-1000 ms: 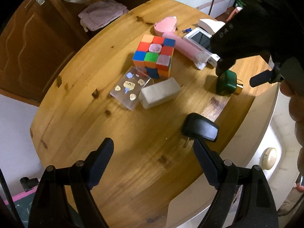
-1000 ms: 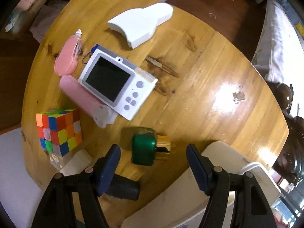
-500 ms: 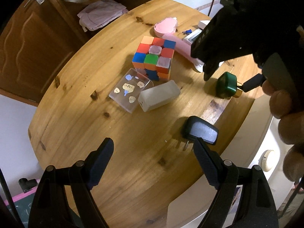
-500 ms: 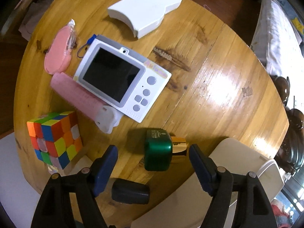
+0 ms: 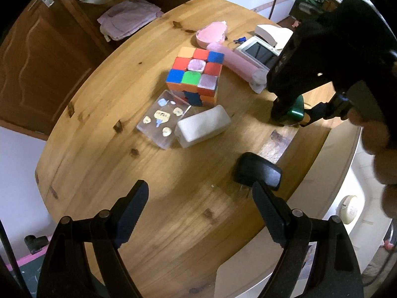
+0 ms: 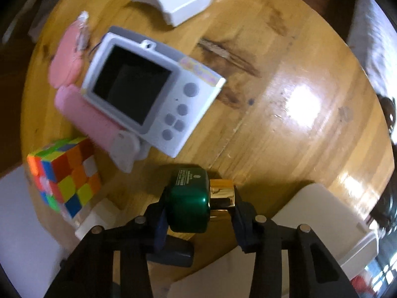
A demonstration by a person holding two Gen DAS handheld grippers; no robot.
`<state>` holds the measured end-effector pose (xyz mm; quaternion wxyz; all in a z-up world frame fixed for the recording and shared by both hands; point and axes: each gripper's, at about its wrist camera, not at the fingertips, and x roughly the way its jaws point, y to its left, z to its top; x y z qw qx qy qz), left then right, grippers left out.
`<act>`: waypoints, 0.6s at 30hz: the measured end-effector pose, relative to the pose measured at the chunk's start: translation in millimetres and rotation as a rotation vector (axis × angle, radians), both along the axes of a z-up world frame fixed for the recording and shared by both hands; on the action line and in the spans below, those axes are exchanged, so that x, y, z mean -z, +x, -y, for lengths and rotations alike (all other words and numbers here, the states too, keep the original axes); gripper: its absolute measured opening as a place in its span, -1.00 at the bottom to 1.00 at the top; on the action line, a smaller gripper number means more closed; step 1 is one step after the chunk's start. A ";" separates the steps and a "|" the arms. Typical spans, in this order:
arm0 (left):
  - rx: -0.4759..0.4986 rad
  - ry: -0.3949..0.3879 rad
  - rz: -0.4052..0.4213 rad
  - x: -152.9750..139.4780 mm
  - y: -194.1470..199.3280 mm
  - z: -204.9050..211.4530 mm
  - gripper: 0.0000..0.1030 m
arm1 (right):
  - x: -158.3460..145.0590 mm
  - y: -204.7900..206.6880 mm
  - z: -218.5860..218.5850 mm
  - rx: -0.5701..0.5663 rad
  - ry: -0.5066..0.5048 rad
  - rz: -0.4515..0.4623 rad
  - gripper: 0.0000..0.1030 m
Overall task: Organize rigid objects
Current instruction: 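Grasp the green-and-gold cylinder with the right gripper while the left gripper reaches the black plug, then grasp the black plug adapter with the left gripper while the right gripper holds the cylinder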
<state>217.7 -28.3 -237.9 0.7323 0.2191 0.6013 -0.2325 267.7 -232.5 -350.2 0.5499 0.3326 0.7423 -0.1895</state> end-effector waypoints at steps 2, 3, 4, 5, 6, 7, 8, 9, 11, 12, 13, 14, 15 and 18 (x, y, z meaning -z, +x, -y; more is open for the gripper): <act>0.016 -0.002 -0.010 2.1 -0.9 4.5 0.70 | -5.1 -1.1 2.2 -0.031 0.039 0.024 -0.16; 0.025 -0.004 -0.018 3.5 -1.2 7.2 0.70 | -8.3 -2.5 5.7 -0.046 0.058 0.041 -0.16; 0.035 -0.007 -0.031 5.5 -1.3 10.1 0.70 | -12.8 -4.1 9.6 -0.060 0.074 0.059 -0.16; 0.048 -0.011 -0.049 8.0 -1.4 13.7 0.70 | -16.9 -6.1 13.6 -0.066 0.091 0.076 -0.16; 0.060 -0.012 -0.065 11.0 -1.3 17.1 0.70 | -21.4 -8.9 17.6 -0.075 0.111 0.095 -0.16; 0.069 -0.010 -0.077 13.4 -1.0 19.7 0.70 | -27.4 -11.6 22.2 -0.081 0.127 0.117 -0.16; 0.083 -0.007 -0.090 16.8 -0.6 23.3 0.70 | -33.3 -14.3 25.2 -0.086 0.142 0.141 -0.16; 0.094 -0.006 -0.101 18.9 -0.3 26.1 0.70 | -38.5 -17.3 29.4 -0.094 0.152 0.158 -0.16; 0.118 0.005 -0.122 24.8 1.4 32.1 0.70 | -50.0 -26.4 39.4 -0.092 0.166 0.195 -0.16; 0.135 0.010 -0.136 28.1 1.9 35.3 0.70 | -57.0 -29.0 41.3 -0.095 0.170 0.209 -0.16; 0.147 0.014 -0.144 30.5 2.1 37.6 0.70 | -63.1 -32.5 45.4 -0.094 0.176 0.225 -0.16; 0.163 0.024 -0.149 33.5 1.9 40.6 0.70 | -67.2 -36.8 49.2 -0.093 0.179 0.238 -0.16; 0.181 0.036 -0.154 36.8 1.2 43.5 0.70 | -72.1 -39.0 53.1 -0.093 0.180 0.253 -0.16; 0.210 0.029 -0.187 42.3 0.6 49.3 0.71 | -81.6 -45.7 65.7 -0.087 0.189 0.288 -0.16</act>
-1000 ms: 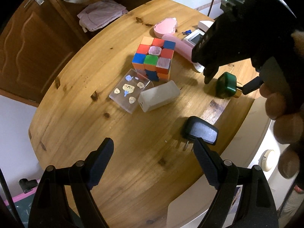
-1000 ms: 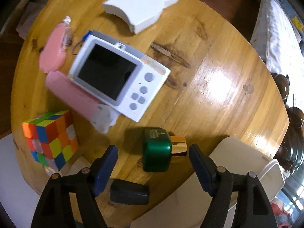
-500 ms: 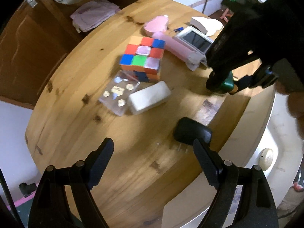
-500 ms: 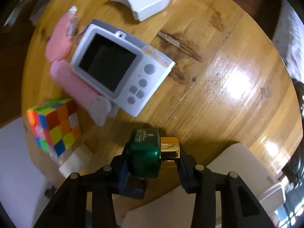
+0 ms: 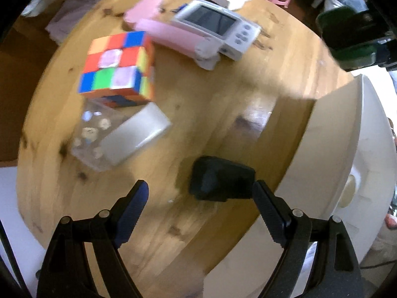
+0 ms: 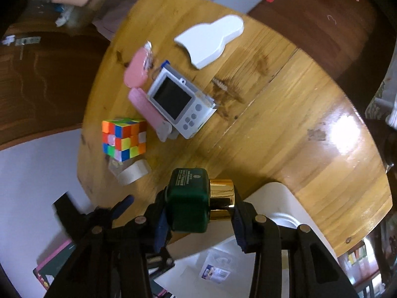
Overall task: Organize rigid objects
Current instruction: 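Grasp the black plug adapter with the left gripper while the right gripper holds the cylinder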
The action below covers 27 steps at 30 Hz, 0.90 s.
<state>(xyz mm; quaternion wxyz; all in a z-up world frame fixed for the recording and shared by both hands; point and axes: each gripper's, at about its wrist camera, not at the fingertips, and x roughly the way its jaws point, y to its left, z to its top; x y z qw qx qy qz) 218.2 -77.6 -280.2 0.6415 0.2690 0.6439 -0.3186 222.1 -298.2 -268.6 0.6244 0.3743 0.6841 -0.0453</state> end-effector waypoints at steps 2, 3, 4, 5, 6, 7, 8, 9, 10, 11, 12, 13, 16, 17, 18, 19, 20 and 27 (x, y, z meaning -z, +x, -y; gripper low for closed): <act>0.004 -0.002 -0.016 1.4 2.7 2.5 0.71 | -6.1 -4.5 4.1 0.005 0.005 0.017 -0.16; 0.007 -0.003 -0.035 3.2 3.5 3.7 0.71 | -8.3 -3.3 6.2 0.007 0.008 0.020 -0.16; 0.003 -0.008 -0.062 6.0 6.3 4.5 0.70 | -9.9 -5.9 8.4 0.008 0.012 0.022 -0.16; -0.005 -0.015 -0.089 8.5 8.3 5.9 0.70 | -10.0 -6.9 7.4 0.011 0.015 0.020 -0.16; -0.014 -0.019 -0.115 11.0 9.8 6.5 0.70 | -11.7 -10.4 10.2 0.014 0.018 0.017 -0.16; -0.031 -0.023 -0.147 14.9 12.3 6.5 0.70 | -10.9 -12.3 12.6 0.019 0.024 0.011 -0.16; -0.041 -0.026 -0.165 17.0 13.8 5.9 0.70 | -9.9 -12.0 13.7 0.026 0.029 0.006 -0.16; -0.056 -0.029 -0.193 20.2 15.7 5.5 0.71 | -8.7 -11.5 14.3 0.031 0.032 0.002 -0.16; -0.068 -0.034 -0.215 22.7 16.7 4.9 0.71 | -8.4 -12.1 16.5 0.036 0.035 0.001 -0.16; -0.078 -0.037 -0.232 25.2 18.3 5.0 0.71 | -7.6 -11.1 16.1 0.039 0.036 0.000 -0.16; -0.092 -0.040 -0.251 27.7 19.9 3.5 0.71 | -7.4 -11.1 17.2 0.041 0.037 -0.001 -0.16; -0.107 -0.038 -0.277 31.0 21.8 2.1 0.72 | -7.6 -11.5 19.1 0.044 0.038 -0.002 -0.16; -0.100 -0.029 -0.280 32.3 23.1 0.2 0.72 | -6.2 -9.2 23.2 0.053 0.040 -0.005 -0.15; -0.104 -0.018 -0.280 33.0 24.9 -0.7 0.69 | -7.4 -9.0 24.7 0.053 0.044 -0.006 -0.15; -0.101 -0.003 -0.269 33.5 30.3 0.9 0.69 | -8.1 -8.0 24.8 0.052 0.045 -0.004 -0.15; -0.091 0.012 -0.253 34.8 34.4 2.6 0.69 | -9.6 -7.2 25.0 0.050 0.046 0.000 -0.15; -0.084 0.031 -0.244 36.0 42.6 3.5 0.71 | -10.8 -6.7 25.0 0.049 0.048 0.002 -0.15; -0.015 0.201 -0.114 47.6 31.3 7.1 0.71 | -16.0 -6.1 22.8 0.029 0.040 0.016 -0.15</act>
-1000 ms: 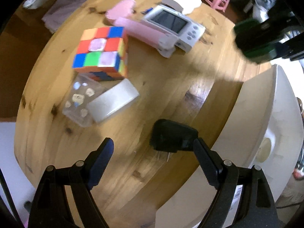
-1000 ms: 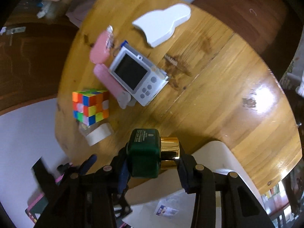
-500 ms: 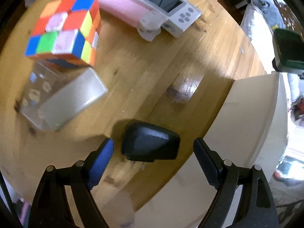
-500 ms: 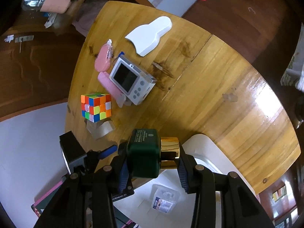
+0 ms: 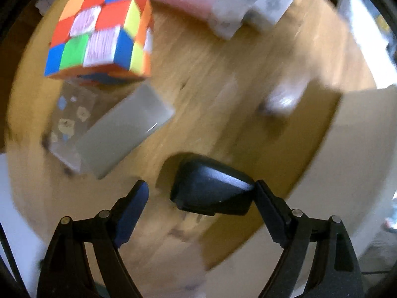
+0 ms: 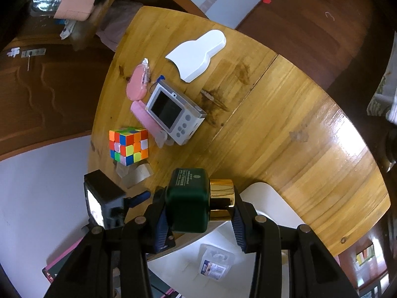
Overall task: Organize rigid objects
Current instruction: 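Grasp the black plug adapter with the left gripper while the right gripper holds the cylinder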
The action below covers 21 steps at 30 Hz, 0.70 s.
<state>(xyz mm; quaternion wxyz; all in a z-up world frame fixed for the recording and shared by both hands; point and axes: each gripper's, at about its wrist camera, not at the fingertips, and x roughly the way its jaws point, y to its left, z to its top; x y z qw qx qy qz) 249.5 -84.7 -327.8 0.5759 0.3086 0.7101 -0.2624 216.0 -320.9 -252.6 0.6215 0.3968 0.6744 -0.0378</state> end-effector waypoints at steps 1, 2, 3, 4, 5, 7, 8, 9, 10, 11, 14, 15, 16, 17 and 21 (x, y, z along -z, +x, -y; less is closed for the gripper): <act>0.008 0.002 0.014 0.0 -3.8 0.3 0.70 | -0.5 -0.5 0.9 0.001 0.000 0.001 -0.15; -0.006 -0.003 0.016 -0.5 -2.9 -1.7 0.69 | -0.8 -1.0 1.4 0.001 -0.003 0.002 -0.15; -0.021 -0.004 0.020 -0.7 -1.5 -3.9 0.69 | -1.1 -1.5 1.8 0.001 -0.008 0.005 -0.15; -0.036 -0.009 0.026 -1.3 0.5 -6.6 0.67 | -1.5 -2.4 2.6 0.001 -0.017 0.007 -0.15; -0.045 -0.014 0.038 -2.1 2.0 -9.0 0.67 | -1.5 -3.2 3.5 0.001 -0.021 0.007 -0.15; -0.054 -0.018 0.051 -2.9 4.6 -12.8 0.67 | -0.3 -4.6 4.4 0.000 -0.016 0.005 -0.15; -0.055 -0.018 0.056 -3.2 5.1 -14.5 0.67 | 0.3 -5.3 4.6 -0.002 -0.013 0.004 -0.15; -0.051 -0.017 0.062 -3.8 5.6 -15.8 0.67 | 0.7 -6.1 4.6 -0.004 -0.013 0.004 -0.15; -0.040 -0.016 0.074 -4.6 5.6 -17.6 0.67 | 1.1 -6.4 4.5 -0.006 -0.013 0.005 -0.15; -0.021 -0.012 0.090 -7.2 -0.4 -18.6 0.67 | 1.5 -7.1 4.2 -0.008 -0.013 0.004 -0.15; 0.047 0.002 0.139 -9.9 -9.6 -12.4 0.67 | 3.4 -9.6 3.3 -0.014 -0.003 0.003 -0.15; 0.072 0.009 0.155 -10.5 -13.0 -10.4 0.68 | 3.5 -10.5 3.3 -0.015 -0.001 0.006 -0.15; 0.091 0.014 0.166 -10.7 -15.0 -8.8 0.68 | 2.9 -11.1 3.8 -0.018 -0.004 0.009 -0.15; 0.106 0.018 0.174 -10.7 -16.5 -7.6 0.68 | 2.2 -11.7 4.5 -0.018 -0.005 0.011 -0.15; 0.131 -0.022 0.148 -12.8 -22.8 -2.2 0.33 | -1.0 -14.8 5.9 -0.026 -0.019 0.023 -0.15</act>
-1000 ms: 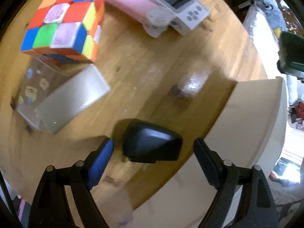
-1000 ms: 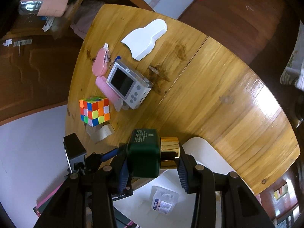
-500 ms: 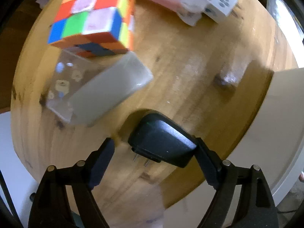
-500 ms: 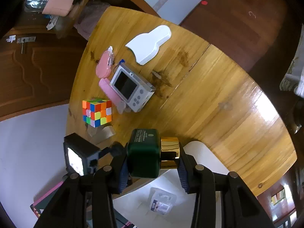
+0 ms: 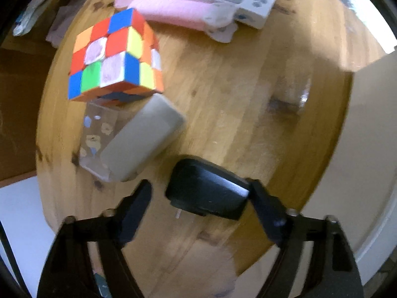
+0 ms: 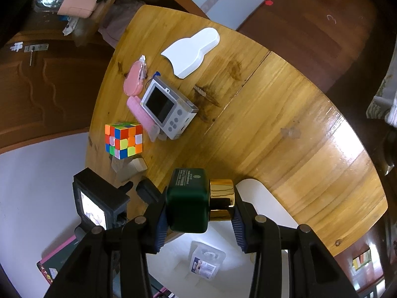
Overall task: Organize rigid objects
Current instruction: 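Grasp the black plug adapter with the left gripper while the right gripper holds the cylinder, then lower the green cylinder with the right gripper while the left lowers the black plug into the tray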
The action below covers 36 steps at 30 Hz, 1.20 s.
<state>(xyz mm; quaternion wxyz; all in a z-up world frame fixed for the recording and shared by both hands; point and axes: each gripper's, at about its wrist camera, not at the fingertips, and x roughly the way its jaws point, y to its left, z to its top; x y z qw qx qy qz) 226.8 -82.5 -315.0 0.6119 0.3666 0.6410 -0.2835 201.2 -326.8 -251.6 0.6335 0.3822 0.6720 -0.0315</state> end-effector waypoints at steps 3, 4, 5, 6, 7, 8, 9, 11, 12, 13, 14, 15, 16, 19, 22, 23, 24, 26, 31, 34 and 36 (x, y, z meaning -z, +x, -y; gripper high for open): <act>0.016 0.010 0.048 -3.4 -4.1 4.3 0.33 | -4.2 -3.1 -2.0 -0.025 -0.010 0.021 -0.15; 0.015 0.009 0.054 -4.2 -5.2 8.0 0.33 | -5.3 -4.4 -2.8 -0.032 -0.007 0.028 -0.15; 0.008 0.008 0.058 -4.4 -5.9 8.7 0.33 | -6.9 -5.8 -3.8 -0.041 -0.007 0.034 -0.15; -0.002 0.008 0.064 -4.8 -6.4 12.5 0.33 | -8.5 -6.8 -5.5 -0.052 -0.009 0.043 -0.15; -0.018 0.013 0.077 -4.8 -5.2 11.7 0.33 | -10.7 -8.1 -7.3 -0.065 -0.011 0.055 -0.15; -0.029 0.017 0.085 -7.5 -6.0 9.7 0.33 | -12.5 -9.4 -8.9 -0.075 -0.013 0.063 -0.15; -0.041 0.021 0.095 -14.5 -6.5 1.3 0.32 | -13.4 -10.4 -9.9 -0.083 -0.009 0.069 -0.15; -0.080 0.018 0.099 -20.1 -2.3 -5.2 0.32 | -15.0 -13.3 -12.2 -0.095 0.026 0.088 -0.16; -0.101 0.008 0.098 -24.7 0.0 -8.2 0.32 | -15.9 -14.9 -13.3 -0.102 0.041 0.094 -0.15; -0.125 -0.004 0.102 -29.3 3.8 -12.6 0.32 | -17.2 -16.5 -14.4 -0.107 0.049 0.099 -0.15; -0.152 -0.019 0.107 -36.4 8.0 -17.1 0.32 | -19.2 -18.2 -15.5 -0.114 0.055 0.108 -0.15; -0.173 -0.032 0.113 -44.4 9.4 -20.3 0.32 | -20.9 -19.6 -16.2 -0.123 0.060 0.115 -0.16; -0.194 -0.050 0.120 -53.7 10.2 -23.1 0.32 | -23.4 -21.4 -17.6 -0.133 0.070 0.127 -0.16; -0.234 -0.096 0.155 -86.4 3.8 -28.7 0.32 | -34.1 -29.5 -23.3 -0.183 0.058 0.164 -0.15; -0.265 -0.161 0.169 -119.4 -17.3 -30.8 0.32 | -45.4 -41.4 -31.0 -0.246 0.018 0.207 -0.15; -0.269 -0.175 0.167 -126.3 -24.3 -31.0 0.32 | -49.0 -46.9 -33.7 -0.269 0.004 0.221 -0.15; -0.269 -0.187 0.166 -127.4 -30.1 -34.7 0.32 | -52.1 -52.7 -36.2 -0.292 -0.016 0.233 -0.15; -0.264 -0.206 0.165 -139.4 -48.6 -30.1 0.33 | -55.9 -66.3 -41.4 -0.336 -0.070 0.255 -0.15; -0.249 -0.232 0.115 -147.9 -91.0 -10.6 0.33 | -34.9 -100.4 -48.5 -0.406 -0.137 0.231 -0.15; -0.204 -0.206 0.097 -132.5 -117.1 4.2 0.33 | -14.8 -115.8 -50.3 -0.426 -0.170 0.202 -0.15; -0.182 -0.189 0.085 -118.5 -125.8 10.6 0.33 | -4.8 -122.0 -53.9 -0.447 -0.209 0.193 -0.15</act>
